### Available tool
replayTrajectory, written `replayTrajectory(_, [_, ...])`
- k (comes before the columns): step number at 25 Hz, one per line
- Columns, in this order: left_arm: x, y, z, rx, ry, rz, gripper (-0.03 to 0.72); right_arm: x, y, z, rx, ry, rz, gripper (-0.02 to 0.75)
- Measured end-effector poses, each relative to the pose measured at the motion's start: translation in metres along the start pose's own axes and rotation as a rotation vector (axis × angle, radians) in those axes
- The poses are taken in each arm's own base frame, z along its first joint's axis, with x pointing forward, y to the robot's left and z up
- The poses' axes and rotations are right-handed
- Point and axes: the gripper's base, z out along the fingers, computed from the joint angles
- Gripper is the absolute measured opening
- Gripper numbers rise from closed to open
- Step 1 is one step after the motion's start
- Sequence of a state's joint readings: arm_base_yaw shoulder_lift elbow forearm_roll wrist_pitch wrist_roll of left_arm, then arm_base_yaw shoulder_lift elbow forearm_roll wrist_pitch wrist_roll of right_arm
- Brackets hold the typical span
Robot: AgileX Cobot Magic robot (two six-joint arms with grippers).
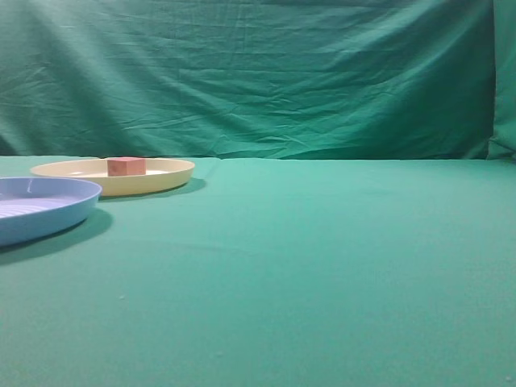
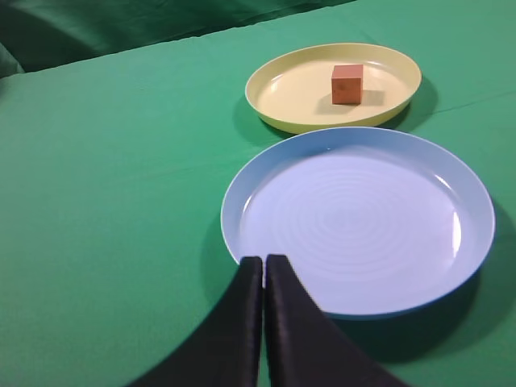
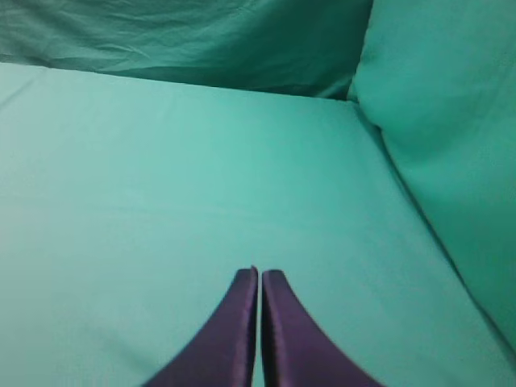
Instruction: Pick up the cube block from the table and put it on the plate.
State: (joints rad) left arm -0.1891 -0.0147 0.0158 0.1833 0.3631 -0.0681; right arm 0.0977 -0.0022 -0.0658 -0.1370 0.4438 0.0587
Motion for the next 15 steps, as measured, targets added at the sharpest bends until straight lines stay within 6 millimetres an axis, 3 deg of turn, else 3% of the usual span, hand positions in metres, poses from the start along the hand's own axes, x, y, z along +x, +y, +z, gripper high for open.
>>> replayTrajectory(9, [0.0,0.0,0.0,0.0,0.0,0.0,0.0,0.025,0.002,0.008,-0.003,0.079,0.01,0.0])
replayTrajectory(15, [0.0,0.0,0.0,0.0,0.0,0.0,0.0,0.023,0.002,0.009,-0.007,0.045,0.01,0.0])
